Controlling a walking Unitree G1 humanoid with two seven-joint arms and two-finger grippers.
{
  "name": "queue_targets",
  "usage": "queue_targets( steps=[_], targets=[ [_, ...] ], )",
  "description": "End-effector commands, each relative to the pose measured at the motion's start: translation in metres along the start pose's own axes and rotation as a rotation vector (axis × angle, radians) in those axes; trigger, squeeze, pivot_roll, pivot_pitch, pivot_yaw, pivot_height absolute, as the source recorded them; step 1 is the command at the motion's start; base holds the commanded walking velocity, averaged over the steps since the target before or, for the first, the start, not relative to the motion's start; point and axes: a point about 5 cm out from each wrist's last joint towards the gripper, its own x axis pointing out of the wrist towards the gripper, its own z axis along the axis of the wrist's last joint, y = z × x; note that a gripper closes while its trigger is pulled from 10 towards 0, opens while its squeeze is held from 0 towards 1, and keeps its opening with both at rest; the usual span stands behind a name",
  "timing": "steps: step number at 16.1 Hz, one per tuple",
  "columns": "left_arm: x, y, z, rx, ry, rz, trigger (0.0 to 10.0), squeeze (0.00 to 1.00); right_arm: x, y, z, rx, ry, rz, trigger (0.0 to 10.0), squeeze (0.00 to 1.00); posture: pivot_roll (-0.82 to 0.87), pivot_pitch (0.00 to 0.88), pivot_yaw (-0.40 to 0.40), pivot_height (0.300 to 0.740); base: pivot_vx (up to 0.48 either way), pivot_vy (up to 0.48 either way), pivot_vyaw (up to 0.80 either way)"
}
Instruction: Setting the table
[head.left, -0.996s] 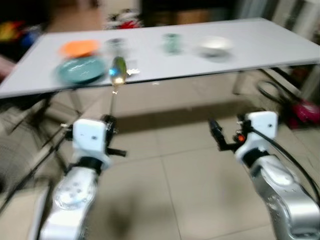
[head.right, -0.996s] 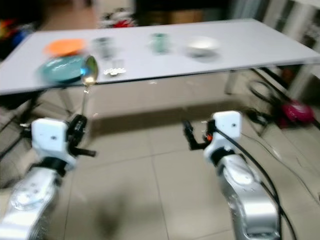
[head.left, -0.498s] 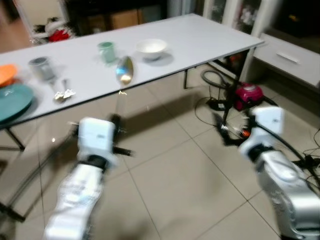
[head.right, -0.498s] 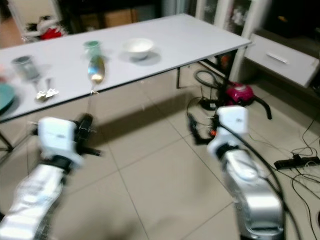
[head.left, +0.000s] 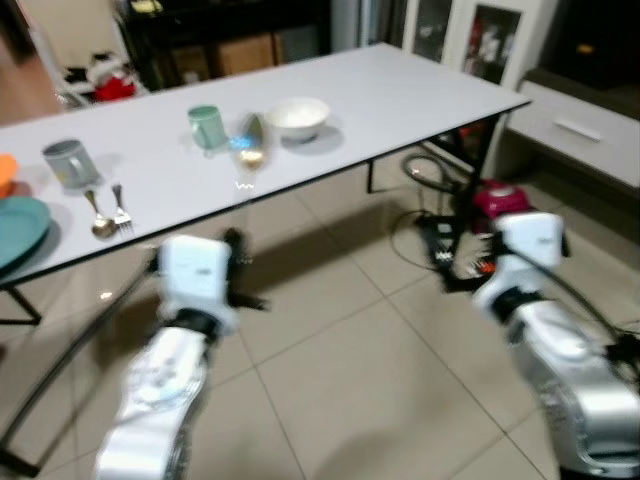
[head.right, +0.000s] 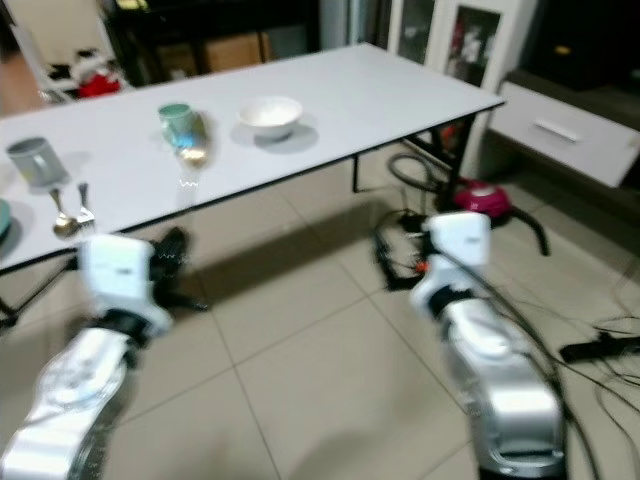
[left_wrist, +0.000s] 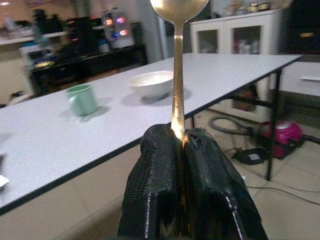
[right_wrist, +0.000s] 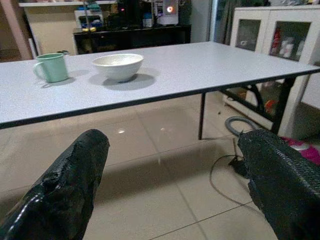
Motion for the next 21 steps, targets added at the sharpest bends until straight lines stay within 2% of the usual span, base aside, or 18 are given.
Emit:
queue_targets(
  steps=[1,5,10,13,21],
  targets=[
    [0.001,0.009,0.003,0.026,-0.009,0.036,10.0,0.00,0.003,0.008,0.004,0.008,-0.015,0.034,10.0,0.00,-0.10,0.000,0.061,0.740,0.412,0.000,0.00],
    [0.002,0.009,0.003,0.027,-0.008,0.026,10.0,0.00,0.005,0.007,0.003,0.021,-0.007,0.026,10.0,0.00,-0.10,0.000,0.065,0.740,0.410,0.000,0.00],
    [0.004,0.008,0.003,0.028,-0.008,0.015,10.0,0.00,0.007,0.004,0.003,0.019,-0.005,0.011,10.0,0.00,-0.10,0.003,0.070,0.740,0.410,0.000,-0.77],
    [0.007,0.008,0.003,0.029,-0.007,0.014,10.0,0.00,0.009,0.000,0.003,0.008,0.004,0.004,10.0,0.00,-0.10,0.007,0.074,0.740,0.410,0.000,0.00],
    [0.011,0.012,0.003,0.036,0.001,0.039,10.0,0.00,0.013,0.006,0.004,0.016,0.004,0.052,10.0,0.00,-0.09,0.006,0.063,0.740,0.412,0.000,0.00]
  ],
)
